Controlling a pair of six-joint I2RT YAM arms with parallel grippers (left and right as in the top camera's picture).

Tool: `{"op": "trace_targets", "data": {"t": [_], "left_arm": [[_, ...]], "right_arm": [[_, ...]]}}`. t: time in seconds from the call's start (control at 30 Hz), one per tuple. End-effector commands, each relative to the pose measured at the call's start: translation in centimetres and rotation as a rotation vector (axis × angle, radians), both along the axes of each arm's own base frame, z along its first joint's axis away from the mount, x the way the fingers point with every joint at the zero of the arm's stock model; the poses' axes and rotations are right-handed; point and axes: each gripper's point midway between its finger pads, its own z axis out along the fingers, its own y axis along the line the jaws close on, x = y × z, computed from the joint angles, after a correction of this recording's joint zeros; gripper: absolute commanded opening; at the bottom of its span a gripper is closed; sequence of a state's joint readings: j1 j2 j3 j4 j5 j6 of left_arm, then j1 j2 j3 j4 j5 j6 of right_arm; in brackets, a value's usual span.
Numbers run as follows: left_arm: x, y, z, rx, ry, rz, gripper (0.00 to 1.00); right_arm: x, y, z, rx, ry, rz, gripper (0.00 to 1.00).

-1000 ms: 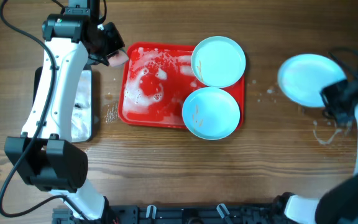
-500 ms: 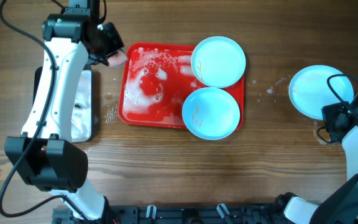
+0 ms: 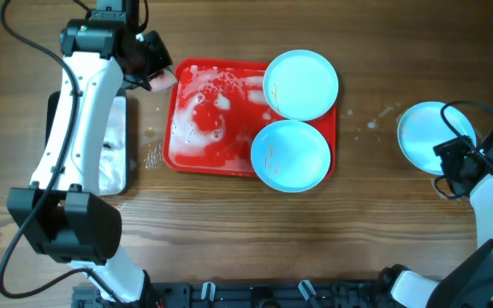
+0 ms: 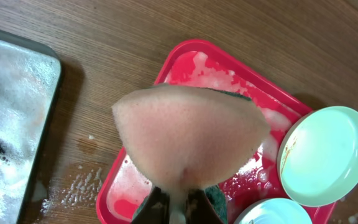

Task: Clean dirty plates on tray and stack at the side
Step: 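Set the plate down on the table's right side and release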

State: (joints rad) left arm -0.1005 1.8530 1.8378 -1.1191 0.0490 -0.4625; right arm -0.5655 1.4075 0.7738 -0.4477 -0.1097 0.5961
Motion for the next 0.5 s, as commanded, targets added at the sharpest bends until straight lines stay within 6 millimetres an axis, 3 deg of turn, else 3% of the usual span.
{"op": "trace_targets", "data": {"t": [0.0,0.23,0.4,0.47], "left_arm": [[0.1,-0.1,0.7,0.007,-0.019,0.011,0.04],[0.1,-0.1,0.7,0.007,-0.019,0.011,0.04],[0.1,-0.1,0.7,0.007,-0.02,0.011,0.04],[0.1,-0.1,0.7,0.007,-0.02,0.011,0.04]], "right_arm": [[2.4,5.0,3.1,0.061,-0.093,0.253,0.62],[2.9,18.2,5.1,0.065,-0.089,0.668,0.61],[4.4,24.1,6.8,-0.062,-0.072,0.807,0.63],[5.3,25.6,7.4,-0.1,-0.034,0.832,0.63]]}}
